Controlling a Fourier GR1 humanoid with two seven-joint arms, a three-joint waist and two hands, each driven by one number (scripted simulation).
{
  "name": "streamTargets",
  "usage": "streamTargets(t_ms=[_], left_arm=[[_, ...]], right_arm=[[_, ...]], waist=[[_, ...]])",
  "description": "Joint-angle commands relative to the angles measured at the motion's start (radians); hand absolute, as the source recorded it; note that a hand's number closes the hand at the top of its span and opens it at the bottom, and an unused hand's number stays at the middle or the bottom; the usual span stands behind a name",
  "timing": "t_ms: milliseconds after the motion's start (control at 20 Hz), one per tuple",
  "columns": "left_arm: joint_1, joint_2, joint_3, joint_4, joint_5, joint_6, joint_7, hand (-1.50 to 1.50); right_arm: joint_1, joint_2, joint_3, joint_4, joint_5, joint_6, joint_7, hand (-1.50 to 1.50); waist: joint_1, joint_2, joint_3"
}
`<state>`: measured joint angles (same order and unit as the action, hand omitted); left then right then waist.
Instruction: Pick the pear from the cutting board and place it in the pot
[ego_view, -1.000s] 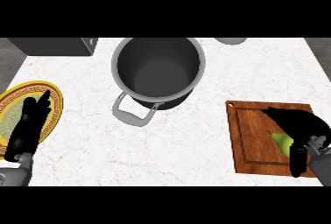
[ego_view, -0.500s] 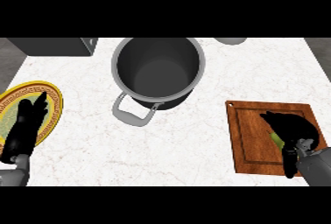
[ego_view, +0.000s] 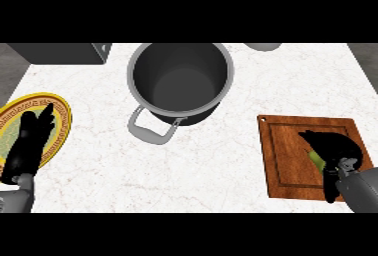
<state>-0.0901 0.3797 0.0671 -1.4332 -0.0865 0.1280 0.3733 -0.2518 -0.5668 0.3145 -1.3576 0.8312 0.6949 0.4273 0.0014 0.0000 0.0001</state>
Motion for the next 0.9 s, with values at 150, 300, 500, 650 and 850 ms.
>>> streamTargets(t_ms=[150, 300, 500, 650, 850], left_arm=[[0.018, -0.014, 0.025, -0.074, -0.025, -0.037, 0.05, 0.0], [-0.027, -0.037, 0.041, 0.011, -0.033, -0.035, 0.019, 0.0], [-0.002, -0.056, 0.037, 0.003, -0.073, -0.021, 0.011, 0.0], [-0.006, -0.072, 0.031, -0.04, -0.08, -0.016, 0.039, 0.0], [-0.003, -0.079, 0.026, -0.034, -0.092, -0.024, 0.045, 0.0]], right_arm=[[-0.061, 0.036, -0.054, 0.157, 0.082, -0.021, -0.11, -1.5], [-0.026, 0.03, -0.055, 0.164, 0.108, -0.029, -0.152, -1.5], [0.014, 0.057, -0.073, 0.161, 0.143, -0.055, -0.142, 1.5], [-0.046, 0.086, -0.062, 0.187, 0.164, -0.104, -0.203, 1.5], [-0.047, 0.032, -0.034, 0.214, 0.234, -0.187, -0.302, 1.5]], waist=[[0.004, 0.0, 0.0], [0.0, 0.0, 0.0], [0.001, 0.0, 0.0], [0.003, 0.0, 0.0], [0.003, 0.001, 0.0]])
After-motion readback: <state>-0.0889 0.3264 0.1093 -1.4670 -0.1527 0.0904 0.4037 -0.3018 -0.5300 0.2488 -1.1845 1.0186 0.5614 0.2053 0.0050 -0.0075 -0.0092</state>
